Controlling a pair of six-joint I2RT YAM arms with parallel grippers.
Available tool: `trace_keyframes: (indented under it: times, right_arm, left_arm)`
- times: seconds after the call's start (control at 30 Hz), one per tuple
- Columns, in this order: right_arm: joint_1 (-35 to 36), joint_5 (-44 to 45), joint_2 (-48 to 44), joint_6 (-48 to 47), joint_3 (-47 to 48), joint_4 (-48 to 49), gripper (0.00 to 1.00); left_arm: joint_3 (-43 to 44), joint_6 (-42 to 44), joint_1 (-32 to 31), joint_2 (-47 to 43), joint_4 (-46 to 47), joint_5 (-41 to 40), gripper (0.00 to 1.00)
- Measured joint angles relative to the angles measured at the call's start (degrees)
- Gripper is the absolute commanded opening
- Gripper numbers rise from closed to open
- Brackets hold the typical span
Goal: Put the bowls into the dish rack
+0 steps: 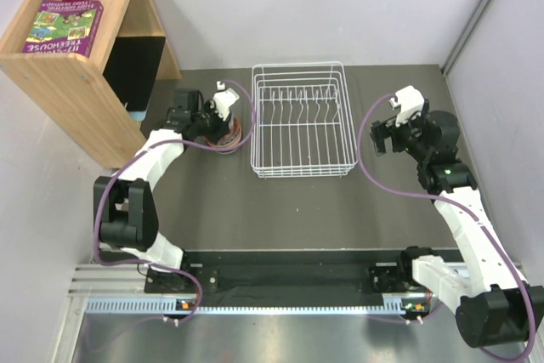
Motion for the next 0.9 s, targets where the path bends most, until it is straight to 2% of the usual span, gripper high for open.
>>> trace_keyframes:
  times: [0.23,0.43,0.73,0.9]
  right_arm:
    - [-0.04,-0.33,0.00,0.00,0.00,0.00,1.00]
    - [-0.04,-0.46,0.00,-0.02,0.00,0.00,0.99]
    - [-0.04,-0.44,0.00,-0.09,0.00,0.00,1.00]
    - [-0.04,-0.44,0.00,-0.09,0.00,-0.02,1.00]
  left_arm:
    - [1.31,0.33,0.00,-2.36,-2.64,0.39,0.00]
    - [-0.35,3.13,0.00,-10.29,-6.78,3.19,0.00]
    - [-14.43,11.47,-0.22,-30.49,-18.01,6.12,0.00]
    - [-22.86,14.82,-0.26,-35.93,-22.38,6.10,0.00]
